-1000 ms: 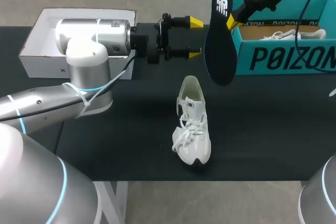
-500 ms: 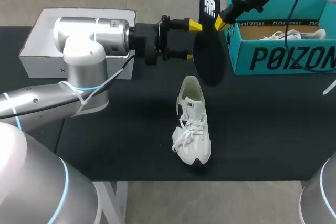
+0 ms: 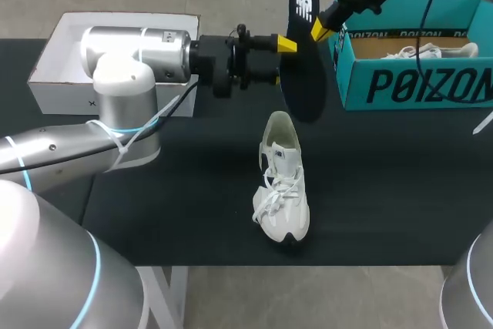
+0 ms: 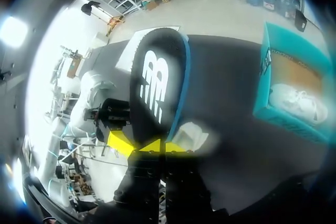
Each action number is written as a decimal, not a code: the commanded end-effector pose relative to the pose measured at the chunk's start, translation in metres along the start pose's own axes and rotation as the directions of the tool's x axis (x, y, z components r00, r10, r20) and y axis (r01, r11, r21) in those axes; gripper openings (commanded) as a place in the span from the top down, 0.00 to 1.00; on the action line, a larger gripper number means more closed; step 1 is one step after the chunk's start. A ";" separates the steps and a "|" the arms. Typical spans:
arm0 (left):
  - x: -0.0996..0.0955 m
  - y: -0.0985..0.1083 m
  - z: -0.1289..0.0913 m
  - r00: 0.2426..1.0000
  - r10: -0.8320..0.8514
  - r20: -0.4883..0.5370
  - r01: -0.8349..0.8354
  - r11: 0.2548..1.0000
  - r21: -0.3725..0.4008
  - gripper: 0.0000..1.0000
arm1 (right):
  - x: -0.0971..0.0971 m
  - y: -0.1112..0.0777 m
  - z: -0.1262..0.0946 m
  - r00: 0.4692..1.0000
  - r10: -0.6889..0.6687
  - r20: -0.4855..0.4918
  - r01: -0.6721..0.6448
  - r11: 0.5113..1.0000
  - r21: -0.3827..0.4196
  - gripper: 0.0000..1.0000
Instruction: Take the shoe out of the shoebox, open the shoe tongue, remove and reinsert the insole, then place the shoe into the shoebox
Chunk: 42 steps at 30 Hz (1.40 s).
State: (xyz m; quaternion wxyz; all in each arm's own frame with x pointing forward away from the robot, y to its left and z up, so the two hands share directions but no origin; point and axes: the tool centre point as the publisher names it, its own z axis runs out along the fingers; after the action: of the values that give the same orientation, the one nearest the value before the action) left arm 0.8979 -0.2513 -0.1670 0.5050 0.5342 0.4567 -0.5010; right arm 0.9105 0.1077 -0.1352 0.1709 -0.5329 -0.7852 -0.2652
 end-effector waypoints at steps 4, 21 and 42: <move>0.002 0.001 0.002 1.000 0.005 0.005 -0.005 1.000 0.000 1.00 | -0.001 0.000 0.001 1.000 -0.003 -0.008 0.003 1.000 -0.003 1.00; 0.002 0.001 0.003 1.000 0.005 -0.004 -0.005 1.000 -0.009 1.00 | 0.002 -0.002 0.006 1.000 0.015 0.011 -0.015 1.000 0.019 1.00; 0.018 0.001 0.000 0.998 -0.055 -0.021 0.055 0.998 -0.012 1.00 | 0.030 -0.035 -0.063 0.942 -0.141 0.303 0.156 0.987 -0.025 0.00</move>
State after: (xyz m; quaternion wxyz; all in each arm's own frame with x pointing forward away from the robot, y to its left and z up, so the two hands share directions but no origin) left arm 0.8980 -0.2497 -0.1831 0.4897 0.5231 0.4809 -0.5052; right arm 0.8777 0.0846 -0.0904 0.0492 -0.5064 -0.8311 -0.2243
